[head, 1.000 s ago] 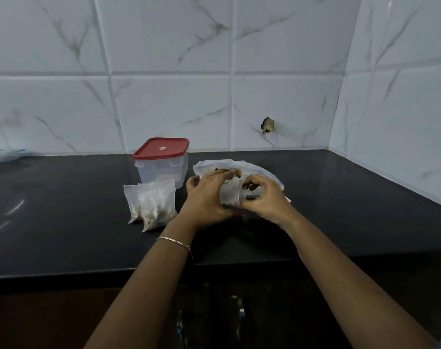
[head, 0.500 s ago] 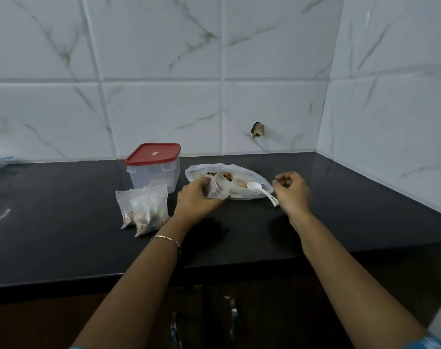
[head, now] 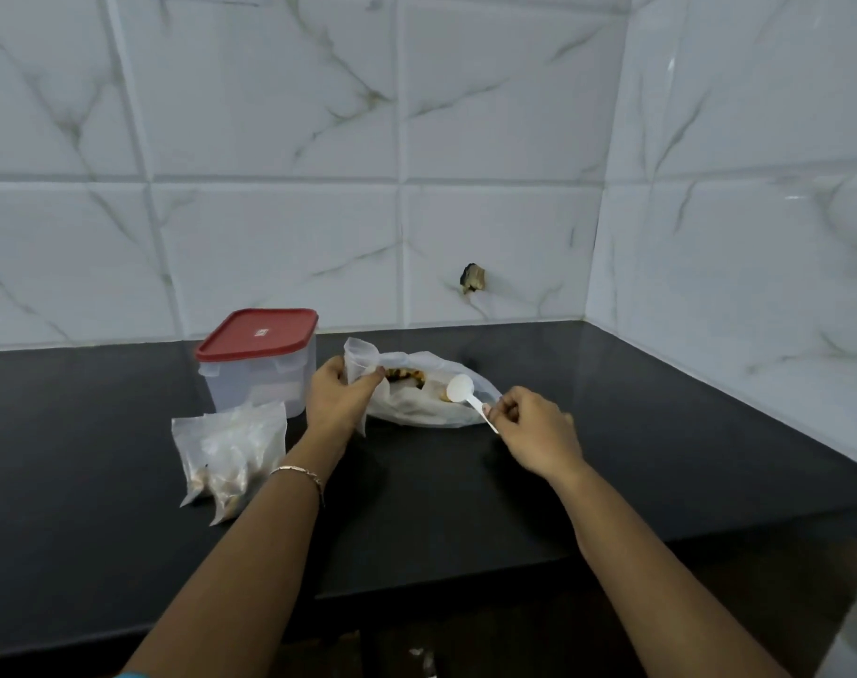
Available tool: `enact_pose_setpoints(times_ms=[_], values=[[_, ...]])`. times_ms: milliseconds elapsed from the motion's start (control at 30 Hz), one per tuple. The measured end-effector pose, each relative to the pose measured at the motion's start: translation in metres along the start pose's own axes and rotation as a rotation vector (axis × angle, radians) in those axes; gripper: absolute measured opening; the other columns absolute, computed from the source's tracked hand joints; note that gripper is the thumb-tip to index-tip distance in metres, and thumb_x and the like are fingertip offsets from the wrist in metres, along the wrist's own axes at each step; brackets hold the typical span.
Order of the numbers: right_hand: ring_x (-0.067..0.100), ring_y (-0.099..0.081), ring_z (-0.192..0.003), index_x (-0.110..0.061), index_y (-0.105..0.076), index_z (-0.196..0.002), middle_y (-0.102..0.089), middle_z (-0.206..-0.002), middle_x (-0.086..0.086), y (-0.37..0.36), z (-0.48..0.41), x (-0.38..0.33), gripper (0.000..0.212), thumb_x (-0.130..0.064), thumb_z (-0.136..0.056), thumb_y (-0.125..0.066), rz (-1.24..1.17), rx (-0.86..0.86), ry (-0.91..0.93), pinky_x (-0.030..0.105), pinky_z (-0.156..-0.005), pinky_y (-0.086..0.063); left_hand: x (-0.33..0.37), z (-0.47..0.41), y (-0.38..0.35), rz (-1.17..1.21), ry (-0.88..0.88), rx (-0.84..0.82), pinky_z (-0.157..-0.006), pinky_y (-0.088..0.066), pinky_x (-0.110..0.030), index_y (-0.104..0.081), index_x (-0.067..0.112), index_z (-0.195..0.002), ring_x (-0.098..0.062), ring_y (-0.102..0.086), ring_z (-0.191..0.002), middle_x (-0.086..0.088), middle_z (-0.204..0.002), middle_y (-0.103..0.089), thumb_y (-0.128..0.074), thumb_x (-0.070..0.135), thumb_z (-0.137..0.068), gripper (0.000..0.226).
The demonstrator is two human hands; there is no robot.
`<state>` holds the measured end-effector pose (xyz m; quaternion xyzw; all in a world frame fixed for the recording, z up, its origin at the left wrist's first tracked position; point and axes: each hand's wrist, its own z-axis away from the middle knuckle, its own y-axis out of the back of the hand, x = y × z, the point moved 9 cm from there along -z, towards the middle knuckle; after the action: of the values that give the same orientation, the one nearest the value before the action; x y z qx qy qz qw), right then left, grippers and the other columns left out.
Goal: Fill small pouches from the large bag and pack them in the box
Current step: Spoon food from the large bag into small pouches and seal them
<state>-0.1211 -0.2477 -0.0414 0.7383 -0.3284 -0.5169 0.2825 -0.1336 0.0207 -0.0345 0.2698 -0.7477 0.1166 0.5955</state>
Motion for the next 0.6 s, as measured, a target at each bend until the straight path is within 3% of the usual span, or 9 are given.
enact_pose_setpoints(times_ms=[100, 200, 267, 400, 500, 600], values=[[0.006, -0.062, -0.072, -0.027, -0.053, -0.096, -0.067, -0.083, -0.011, 0.009, 0.000, -0.026, 0.008, -0.035, -0.097, -0.052, -0.067, 0.088, 0.139, 0.033, -0.067, -0.054, -0.003, -0.013, 0.001, -0.158, -0.053, 0.059, -0.094, -0.049, -0.041, -0.067, 0.012, -0.097, -0.027, -0.057, -0.109, -0.006, -0.110, -0.062, -0.075, 0.038, -0.075, 0.035], [0.010, -0.060, -0.076, -0.025, -0.057, -0.105, -0.065, -0.091, -0.010, 0.010, -0.008, -0.060, 0.009, -0.027, -0.098, -0.051, 0.076, 0.136, 0.325, 0.030, -0.064, -0.049, -0.002, -0.016, 0.003, -0.287, -0.064, 0.110, -0.108, -0.032, -0.036, -0.065, 0.009, -0.118, -0.027, -0.032, -0.129, -0.005, -0.135, -0.042, -0.076, 0.041, -0.077, 0.053], [0.012, -0.059, -0.080, -0.024, -0.061, -0.107, -0.063, -0.094, -0.008, 0.001, -0.019, -0.079, 0.014, -0.021, -0.098, -0.050, 0.128, 0.102, 0.425, 0.028, -0.066, -0.048, -0.005, -0.017, -0.001, -0.278, -0.051, 0.081, -0.111, -0.031, -0.038, -0.062, 0.007, -0.122, -0.028, -0.030, -0.134, -0.006, -0.142, -0.035, -0.077, 0.039, -0.076, 0.058], [0.013, -0.056, -0.084, -0.023, -0.065, -0.101, -0.062, -0.087, -0.006, -0.021, -0.035, -0.107, 0.023, -0.005, -0.090, -0.056, 0.330, 0.047, 0.615, 0.033, -0.070, -0.052, -0.011, -0.018, -0.010, -0.239, -0.049, 0.018, -0.107, -0.038, -0.035, -0.064, 0.005, -0.112, -0.021, -0.041, -0.130, -0.004, -0.144, -0.034, -0.079, 0.031, -0.075, 0.048], [0.011, -0.051, -0.089, -0.027, -0.067, -0.105, -0.064, -0.090, -0.008, -0.022, -0.042, -0.113, 0.030, -0.003, -0.086, -0.062, 0.421, 0.043, 0.690, 0.030, -0.073, -0.052, -0.017, -0.022, -0.006, -0.207, -0.029, 0.032, -0.099, -0.041, -0.028, -0.063, 0.013, -0.105, -0.009, -0.045, -0.112, 0.005, -0.134, -0.034, -0.077, 0.029, -0.076, 0.036], [0.010, -0.051, -0.088, -0.029, -0.069, -0.105, -0.064, -0.089, -0.007, -0.020, -0.050, -0.110, 0.027, -0.008, -0.087, -0.064, 0.483, 0.003, 0.682, 0.030, -0.073, -0.052, -0.019, -0.031, 0.001, -0.225, -0.024, 0.068, -0.098, -0.047, -0.033, -0.068, 0.006, -0.104, -0.010, -0.053, -0.109, 0.005, -0.132, -0.046, -0.074, 0.042, -0.071, 0.049]])
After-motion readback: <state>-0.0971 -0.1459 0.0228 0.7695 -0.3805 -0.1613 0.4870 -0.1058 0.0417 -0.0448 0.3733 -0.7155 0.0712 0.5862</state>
